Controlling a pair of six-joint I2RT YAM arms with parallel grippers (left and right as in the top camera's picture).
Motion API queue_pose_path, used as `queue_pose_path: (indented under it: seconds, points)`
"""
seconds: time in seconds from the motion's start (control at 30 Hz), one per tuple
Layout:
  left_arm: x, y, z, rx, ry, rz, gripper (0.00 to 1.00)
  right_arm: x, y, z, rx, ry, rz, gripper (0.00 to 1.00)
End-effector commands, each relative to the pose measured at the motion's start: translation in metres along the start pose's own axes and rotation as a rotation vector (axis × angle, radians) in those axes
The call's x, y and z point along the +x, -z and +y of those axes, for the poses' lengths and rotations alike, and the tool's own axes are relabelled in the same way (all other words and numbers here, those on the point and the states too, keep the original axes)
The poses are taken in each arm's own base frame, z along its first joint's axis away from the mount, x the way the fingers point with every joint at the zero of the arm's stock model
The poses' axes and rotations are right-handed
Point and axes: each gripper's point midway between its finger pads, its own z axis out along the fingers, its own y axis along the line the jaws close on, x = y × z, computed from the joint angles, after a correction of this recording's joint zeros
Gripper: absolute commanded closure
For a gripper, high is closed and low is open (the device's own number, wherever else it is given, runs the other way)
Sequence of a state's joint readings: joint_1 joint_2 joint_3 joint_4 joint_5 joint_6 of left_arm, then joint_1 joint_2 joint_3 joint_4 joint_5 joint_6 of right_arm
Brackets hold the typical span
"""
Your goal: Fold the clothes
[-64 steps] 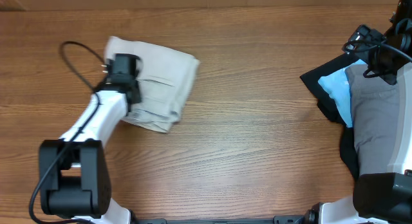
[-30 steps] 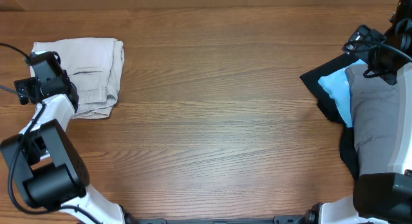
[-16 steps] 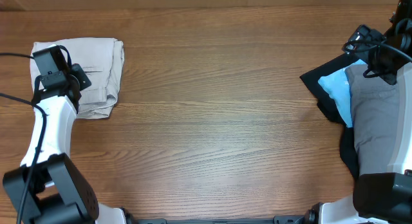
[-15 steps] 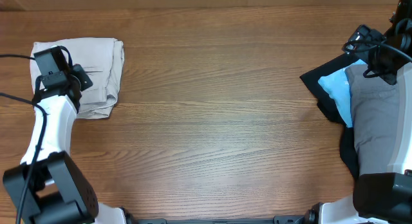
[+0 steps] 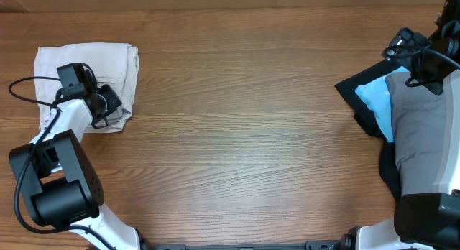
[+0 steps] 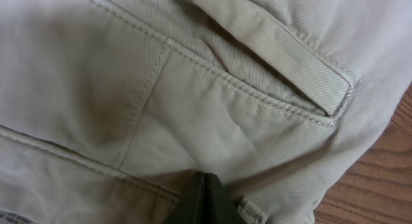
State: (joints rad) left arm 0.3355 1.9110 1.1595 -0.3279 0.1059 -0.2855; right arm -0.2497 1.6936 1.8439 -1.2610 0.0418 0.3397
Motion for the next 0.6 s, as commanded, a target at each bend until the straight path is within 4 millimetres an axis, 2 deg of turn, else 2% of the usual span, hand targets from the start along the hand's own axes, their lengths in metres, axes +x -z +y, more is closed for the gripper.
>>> queue_pose_path:
  seconds: [0.0,0.13,0.27,0.33,0.43,0.5,0.57]
  points:
    - [-0.023,0.026,-0.007,0.031,-0.040,-0.059,0.96,-0.002,0.002,-0.002,0.006,-0.003,-0.011,0.00]
    - [-0.056,0.075,-0.011,0.043,-0.034,-0.175,0.96,-0.002,0.002,-0.002,0.006,-0.003,-0.011,0.00]
    - [-0.072,0.106,0.004,0.039,0.056,-0.245,0.96,-0.002,0.002,-0.002,0.006,-0.003,-0.011,0.00]
    - [-0.072,0.110,0.016,0.025,0.092,-0.242,0.96,-0.002,0.002,-0.002,0.006,-0.003,-0.011,0.00]
    - [-0.063,0.102,0.034,-0.013,0.126,-0.196,0.96,-0.002,0.002,-0.002,0.006,-0.003,-0.011,0.00]
    - [-0.044,0.089,0.056,-0.078,0.163,-0.116,0.96,-0.002,0.002,-0.002,0.006,-0.002,-0.011,0.00]
    - [-0.030,0.078,0.067,-0.106,0.185,-0.052,0.96,-0.002,0.002,-0.002,0.006,-0.003,-0.011,0.00]
